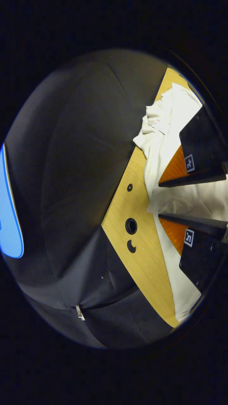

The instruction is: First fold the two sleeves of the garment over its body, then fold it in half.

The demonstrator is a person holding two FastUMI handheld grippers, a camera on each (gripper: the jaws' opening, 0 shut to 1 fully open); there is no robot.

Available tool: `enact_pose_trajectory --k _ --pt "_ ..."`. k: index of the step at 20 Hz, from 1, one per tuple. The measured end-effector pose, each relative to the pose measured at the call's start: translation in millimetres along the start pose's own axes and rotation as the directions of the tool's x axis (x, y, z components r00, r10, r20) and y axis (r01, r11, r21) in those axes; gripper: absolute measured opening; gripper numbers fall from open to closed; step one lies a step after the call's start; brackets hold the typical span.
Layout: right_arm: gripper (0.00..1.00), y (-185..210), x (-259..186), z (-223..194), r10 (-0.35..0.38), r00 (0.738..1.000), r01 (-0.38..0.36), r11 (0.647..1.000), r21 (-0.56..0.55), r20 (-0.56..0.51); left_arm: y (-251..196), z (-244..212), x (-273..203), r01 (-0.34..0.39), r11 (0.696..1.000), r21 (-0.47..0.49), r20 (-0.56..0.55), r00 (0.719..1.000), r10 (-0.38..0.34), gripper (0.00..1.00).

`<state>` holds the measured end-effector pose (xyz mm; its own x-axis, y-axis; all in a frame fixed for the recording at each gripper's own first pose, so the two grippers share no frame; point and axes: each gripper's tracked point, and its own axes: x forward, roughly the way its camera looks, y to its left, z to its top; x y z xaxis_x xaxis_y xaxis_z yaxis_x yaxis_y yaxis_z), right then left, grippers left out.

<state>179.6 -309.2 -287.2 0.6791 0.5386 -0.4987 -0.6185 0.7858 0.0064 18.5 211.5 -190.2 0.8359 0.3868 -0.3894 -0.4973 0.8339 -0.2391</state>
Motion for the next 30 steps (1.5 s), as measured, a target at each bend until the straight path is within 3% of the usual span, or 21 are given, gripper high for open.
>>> enact_pose_trajectory --k 2,4,6,11,13,15,21,23,24,25,30 --pt "0.48 0 -12 -2 0.016 1.000 -0.016 0.999 0.029 0.014 8 -5 9 -0.024 0.999 -0.043 -0.007 1.000 0.024 0.96" --pt "0.86 -17 -30 -5 0.012 1.000 -0.013 0.998 0.061 0.020 18 -12 19 -0.045 0.995 -0.086 -0.030 0.999 0.042 0.96" --pt "0.99 -46 -48 -5 -0.035 0.998 0.031 0.997 0.074 0.048 33 -15 32 -0.078 0.993 -0.094 -0.024 0.997 0.076 0.96" --pt "0.98 -132 -112 -14 -0.180 0.981 0.170 0.978 0.118 0.077 71 -27 63 -0.194 0.981 -0.026 -0.055 0.980 0.193 0.96" --pt "0.98 -166 -136 -19 -0.233 0.969 0.218 0.964 0.156 0.086 79 -37 78 -0.213 0.977 -0.009 -0.075 0.974 0.212 1.00" --pt "0.98 -198 -159 -30 -0.277 0.957 0.258 0.948 0.184 0.089 82 -46 95 -0.227 0.974 -0.005 -0.087 0.970 0.225 0.96" --pt "0.98 -294 -230 -89 -0.394 0.918 0.380 0.904 0.196 0.037 107 -60 112 -0.321 0.947 -0.015 -0.139 0.939 0.316 0.96" --pt "0.98 -319 -258 -113 -0.433 0.901 0.423 0.886 0.190 0.012 118 -79 114 -0.355 0.935 0.024 -0.197 0.915 0.353 0.96" --pt "0.98 -327 -271 -127 -0.448 0.894 0.441 0.878 0.185 -0.005 119 -90 114 -0.361 0.932 0.029 -0.233 0.905 0.357 0.96" --pt "0.98 -331 -282 -141 -0.451 0.892 0.448 0.876 0.181 -0.023 117 -82 114 -0.365 0.931 0.019 -0.187 0.913 0.362 0.95" --pt "0.98 -337 -311 -182 -0.460 0.886 0.461 0.860 0.220 -0.055 116 -86 113 -0.366 0.931 0.000 -0.199 0.912 0.359 0.98"
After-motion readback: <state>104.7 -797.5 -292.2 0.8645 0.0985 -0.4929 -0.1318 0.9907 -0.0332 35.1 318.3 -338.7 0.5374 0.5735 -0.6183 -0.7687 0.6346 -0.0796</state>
